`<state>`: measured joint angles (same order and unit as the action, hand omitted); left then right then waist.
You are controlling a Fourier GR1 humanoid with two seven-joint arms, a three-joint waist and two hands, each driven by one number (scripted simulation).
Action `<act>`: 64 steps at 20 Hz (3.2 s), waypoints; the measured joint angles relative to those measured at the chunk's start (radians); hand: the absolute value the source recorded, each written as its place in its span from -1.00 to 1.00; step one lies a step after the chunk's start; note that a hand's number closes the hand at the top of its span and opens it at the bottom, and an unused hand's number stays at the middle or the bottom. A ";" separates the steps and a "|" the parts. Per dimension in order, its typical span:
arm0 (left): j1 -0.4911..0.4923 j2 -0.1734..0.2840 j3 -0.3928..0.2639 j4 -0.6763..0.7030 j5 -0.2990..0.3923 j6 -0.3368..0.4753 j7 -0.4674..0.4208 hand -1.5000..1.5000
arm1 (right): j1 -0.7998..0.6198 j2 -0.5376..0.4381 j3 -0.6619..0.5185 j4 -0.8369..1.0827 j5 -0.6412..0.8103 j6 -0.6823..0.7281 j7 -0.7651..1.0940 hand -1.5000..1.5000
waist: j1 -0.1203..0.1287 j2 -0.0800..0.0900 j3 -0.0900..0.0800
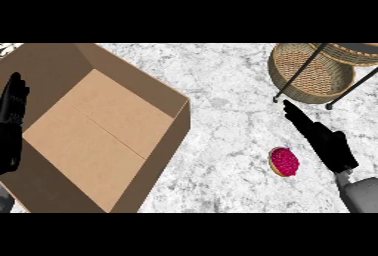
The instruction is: Pick the cupcake from the cutting board and place it in the tiered basket
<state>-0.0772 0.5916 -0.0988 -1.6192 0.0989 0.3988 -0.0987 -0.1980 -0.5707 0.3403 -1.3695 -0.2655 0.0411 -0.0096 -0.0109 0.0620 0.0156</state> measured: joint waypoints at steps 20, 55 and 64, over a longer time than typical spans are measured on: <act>0.030 0.008 0.070 -0.078 0.253 -0.248 0.307 0.00 | 0.128 0.087 -0.030 -0.282 0.371 -0.543 -0.017 -1.00 | -0.039 -0.087 0.005; 0.000 -0.069 0.087 -0.072 0.206 -0.331 0.323 0.00 | 0.034 -0.041 0.335 -0.515 0.874 -0.036 1.025 -1.00 | 0.012 -0.077 0.011; -0.015 -0.088 0.098 -0.065 0.187 -0.338 0.329 0.00 | 0.042 -0.020 0.308 -0.403 0.964 -0.084 0.967 -1.00 | 0.010 -0.076 0.012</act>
<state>-0.0921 0.5032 -0.0007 -1.6842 0.2864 0.0606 0.2306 -0.1555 -0.5902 0.6481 -1.7724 0.6983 -0.0426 0.9574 -0.0011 -0.0142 0.0274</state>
